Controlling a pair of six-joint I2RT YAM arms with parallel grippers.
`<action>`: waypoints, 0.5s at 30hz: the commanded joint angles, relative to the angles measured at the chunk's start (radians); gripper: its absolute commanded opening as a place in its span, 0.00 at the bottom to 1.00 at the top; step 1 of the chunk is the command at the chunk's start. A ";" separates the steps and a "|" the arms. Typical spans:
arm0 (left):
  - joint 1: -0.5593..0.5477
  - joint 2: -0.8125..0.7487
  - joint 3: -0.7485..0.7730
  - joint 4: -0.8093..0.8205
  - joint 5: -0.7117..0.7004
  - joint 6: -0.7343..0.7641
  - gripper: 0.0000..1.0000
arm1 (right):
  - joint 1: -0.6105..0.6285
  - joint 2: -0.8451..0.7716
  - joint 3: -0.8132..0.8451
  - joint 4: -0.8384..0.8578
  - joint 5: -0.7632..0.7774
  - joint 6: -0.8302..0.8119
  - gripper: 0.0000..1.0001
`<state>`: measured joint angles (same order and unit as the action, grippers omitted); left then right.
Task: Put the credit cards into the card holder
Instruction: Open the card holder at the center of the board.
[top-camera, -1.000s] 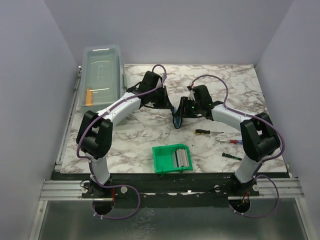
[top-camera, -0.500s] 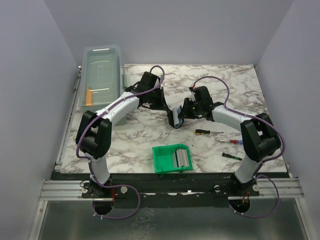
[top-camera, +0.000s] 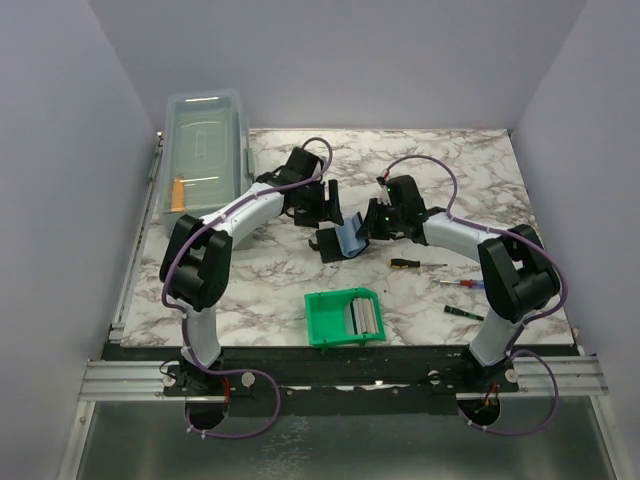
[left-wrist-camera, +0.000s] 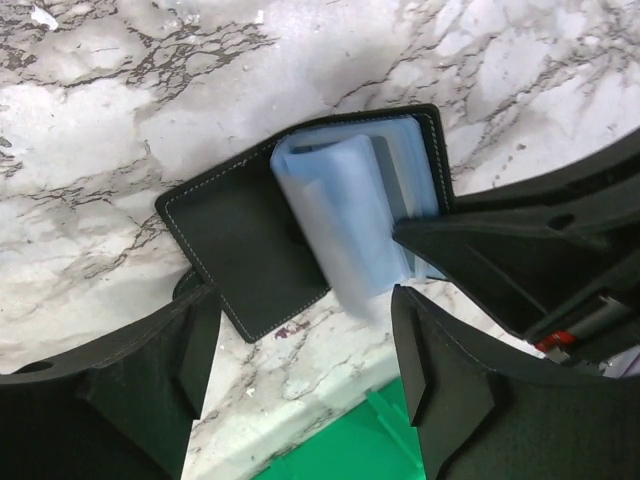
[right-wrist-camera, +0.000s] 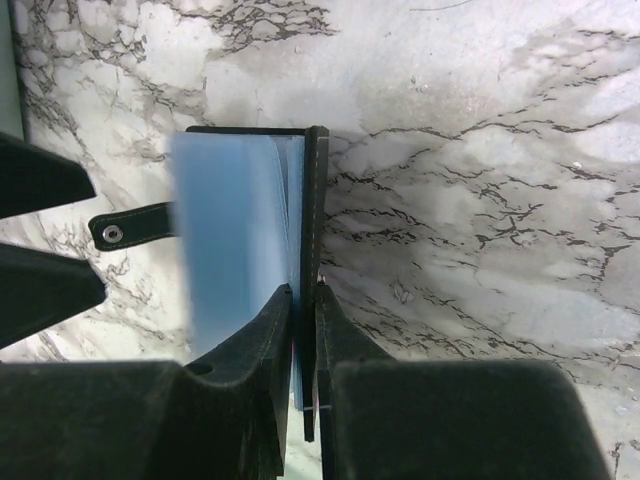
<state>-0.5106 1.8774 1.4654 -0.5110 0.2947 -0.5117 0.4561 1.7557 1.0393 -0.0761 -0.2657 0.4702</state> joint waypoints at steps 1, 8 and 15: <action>-0.017 0.047 0.049 -0.005 -0.043 -0.007 0.75 | -0.012 0.004 -0.030 0.041 -0.038 -0.014 0.13; -0.040 0.122 0.082 -0.002 -0.068 0.002 0.75 | -0.023 0.003 -0.041 0.042 -0.045 -0.015 0.12; -0.049 0.152 0.078 0.002 -0.127 0.015 0.74 | -0.027 -0.005 -0.036 0.036 -0.046 -0.013 0.18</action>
<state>-0.5571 2.0098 1.5257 -0.5121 0.2295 -0.5102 0.4366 1.7557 1.0138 -0.0444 -0.3016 0.4702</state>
